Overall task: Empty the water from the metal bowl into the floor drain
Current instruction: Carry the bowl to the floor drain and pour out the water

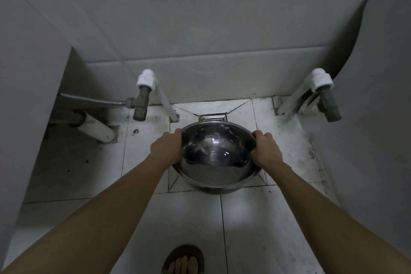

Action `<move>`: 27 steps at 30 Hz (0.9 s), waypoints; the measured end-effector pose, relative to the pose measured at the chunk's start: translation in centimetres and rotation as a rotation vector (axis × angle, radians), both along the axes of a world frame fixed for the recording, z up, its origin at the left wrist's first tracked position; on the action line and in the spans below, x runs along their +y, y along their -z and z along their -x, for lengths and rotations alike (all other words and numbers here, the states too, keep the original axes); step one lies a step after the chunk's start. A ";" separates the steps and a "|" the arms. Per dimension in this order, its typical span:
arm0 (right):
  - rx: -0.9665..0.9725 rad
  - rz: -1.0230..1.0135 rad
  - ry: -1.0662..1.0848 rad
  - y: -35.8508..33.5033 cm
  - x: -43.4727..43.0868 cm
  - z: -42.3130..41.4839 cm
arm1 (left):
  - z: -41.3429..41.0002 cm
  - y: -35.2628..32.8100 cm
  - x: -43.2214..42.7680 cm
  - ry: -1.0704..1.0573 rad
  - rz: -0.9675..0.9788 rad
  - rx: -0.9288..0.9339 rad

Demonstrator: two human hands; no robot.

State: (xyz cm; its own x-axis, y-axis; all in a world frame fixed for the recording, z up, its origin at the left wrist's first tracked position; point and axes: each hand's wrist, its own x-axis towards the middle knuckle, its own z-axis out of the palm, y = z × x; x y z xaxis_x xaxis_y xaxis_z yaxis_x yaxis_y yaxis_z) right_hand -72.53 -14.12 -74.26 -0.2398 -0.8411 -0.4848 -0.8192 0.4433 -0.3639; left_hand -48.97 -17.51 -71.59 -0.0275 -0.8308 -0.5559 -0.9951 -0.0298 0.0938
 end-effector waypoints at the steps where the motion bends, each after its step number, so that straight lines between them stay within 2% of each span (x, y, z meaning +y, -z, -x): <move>1: 0.000 -0.006 -0.002 0.0 -0.1 0.1 | 0.0 0.0 -0.2 0.003 0.002 -0.006; 16: 0.005 -0.066 -0.027 -0.2 -1.1 0.3 | -0.1 0.0 -1.5 0.065 -0.014 -0.073; 27: 0.014 -0.061 -0.004 0.1 -1.4 0.6 | -0.1 -0.3 -1.8 0.075 -0.009 -0.056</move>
